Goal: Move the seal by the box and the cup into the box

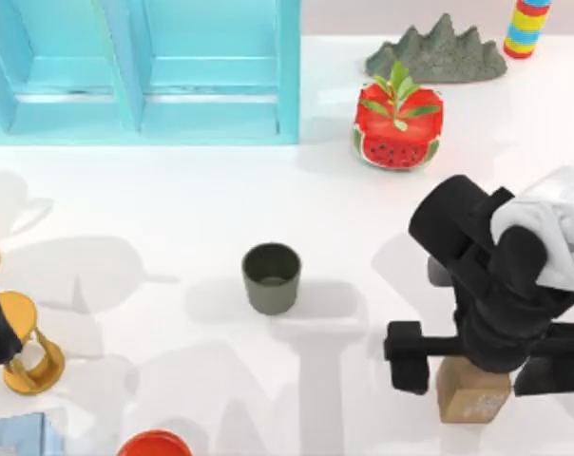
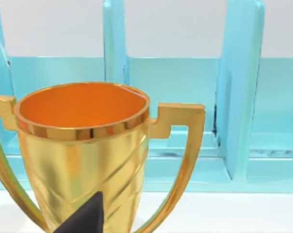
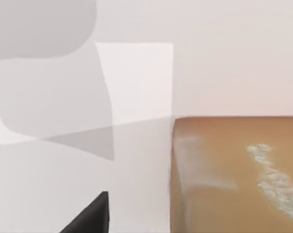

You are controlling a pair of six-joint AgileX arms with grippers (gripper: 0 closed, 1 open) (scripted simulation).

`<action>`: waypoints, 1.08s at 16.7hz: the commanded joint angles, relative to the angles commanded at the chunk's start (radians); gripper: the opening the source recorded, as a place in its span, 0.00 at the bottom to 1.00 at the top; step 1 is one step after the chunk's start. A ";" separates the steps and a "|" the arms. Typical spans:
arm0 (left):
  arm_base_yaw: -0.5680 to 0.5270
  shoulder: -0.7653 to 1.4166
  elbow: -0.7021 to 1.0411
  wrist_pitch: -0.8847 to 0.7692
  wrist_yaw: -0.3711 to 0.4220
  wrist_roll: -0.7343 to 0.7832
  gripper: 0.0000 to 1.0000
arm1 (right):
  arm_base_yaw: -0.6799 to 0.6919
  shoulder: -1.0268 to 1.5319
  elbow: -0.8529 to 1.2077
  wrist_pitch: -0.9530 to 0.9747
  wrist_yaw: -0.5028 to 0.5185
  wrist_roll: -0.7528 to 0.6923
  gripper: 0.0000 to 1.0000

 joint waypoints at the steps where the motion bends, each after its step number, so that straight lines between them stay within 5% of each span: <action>1: 0.000 0.000 0.000 0.000 0.000 0.000 1.00 | 0.000 0.000 0.000 0.000 0.000 0.000 0.77; 11: 0.000 0.000 0.000 0.000 0.000 0.000 1.00 | 0.000 0.000 0.000 0.000 0.000 0.000 0.02; 18: 0.000 0.000 0.000 0.000 0.000 0.000 1.00 | 0.000 0.000 0.000 0.000 0.000 0.000 0.00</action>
